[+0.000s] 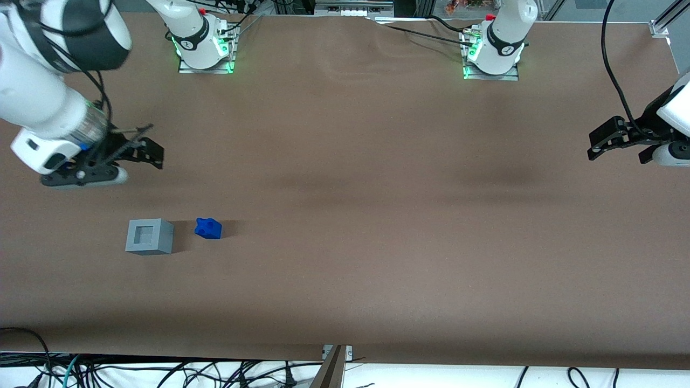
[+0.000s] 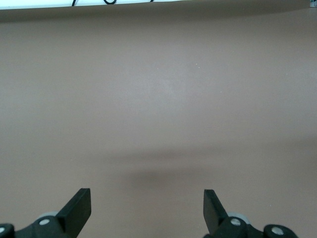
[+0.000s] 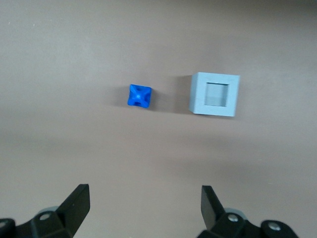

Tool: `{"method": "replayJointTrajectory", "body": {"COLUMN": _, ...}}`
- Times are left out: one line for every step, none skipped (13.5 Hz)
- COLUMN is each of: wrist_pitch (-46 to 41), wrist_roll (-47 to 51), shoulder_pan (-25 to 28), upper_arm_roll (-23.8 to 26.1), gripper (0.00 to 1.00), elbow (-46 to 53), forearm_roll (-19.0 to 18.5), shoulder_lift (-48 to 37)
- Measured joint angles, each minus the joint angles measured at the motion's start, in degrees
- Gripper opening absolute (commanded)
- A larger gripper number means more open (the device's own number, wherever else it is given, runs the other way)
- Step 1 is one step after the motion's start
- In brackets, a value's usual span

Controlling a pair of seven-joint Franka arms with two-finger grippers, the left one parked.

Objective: Insert blue part into gray base with right arm

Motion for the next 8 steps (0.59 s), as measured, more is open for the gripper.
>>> {"method": "replayJointTrajectory", "body": {"wrist_pitch": -0.8, "wrist_roll": -1.2, "shoulder_pan": -0.1, "upper_arm_roll": -0.5, "gripper": 0.99, "elbow": 0.2, "forearm_roll": 0.1, "shoulder_lift": -0.5}}
{"method": "replayJointTrajectory", "body": {"wrist_pitch": -1.7, "wrist_roll": -1.6, "shoulder_pan": -0.1, "upper_arm_roll": -0.8, "gripper": 0.99, "elbow": 0.4, "forearm_roll": 0.1, "shoulder_lift": -0.8}}
{"method": "replayJointTrajectory", "body": {"wrist_pitch": -2.4, "wrist_roll": -1.6, "shoulder_pan": -0.1, "upper_arm_roll": -0.8, "gripper": 0.99, "elbow": 0.4, "forearm_roll": 0.1, "shoulder_lift": -1.1}}
{"method": "replayJointTrajectory", "body": {"wrist_pitch": -2.8, "wrist_roll": -1.7, "shoulder_pan": 0.0, "upper_arm_roll": -0.8, "gripper": 0.99, "elbow": 0.4, "forearm_roll": 0.1, "shoulder_lift": -1.4}}
{"method": "replayJointTrajectory", "body": {"wrist_pitch": -3.0, "wrist_roll": -1.7, "shoulder_pan": 0.0, "upper_arm_roll": -0.8, "gripper": 0.99, "elbow": 0.4, "forearm_roll": 0.1, "shoulder_lift": -1.8}}
{"method": "replayJointTrajectory", "body": {"wrist_pitch": -3.2, "wrist_roll": -1.8, "shoulder_pan": 0.0, "upper_arm_roll": -0.8, "gripper": 0.99, "elbow": 0.5, "forearm_roll": 0.1, "shoulder_lift": -2.0}}
{"method": "replayJointTrajectory", "body": {"wrist_pitch": -3.6, "wrist_roll": -1.8, "shoulder_pan": 0.0, "upper_arm_roll": -0.8, "gripper": 0.99, "elbow": 0.5, "forearm_roll": 0.1, "shoulder_lift": -2.1}}
{"method": "replayJointTrajectory", "body": {"wrist_pitch": -4.0, "wrist_roll": -1.8, "shoulder_pan": 0.0, "upper_arm_roll": -0.8, "gripper": 0.99, "elbow": 0.7, "forearm_roll": 0.1, "shoulder_lift": -2.1}}
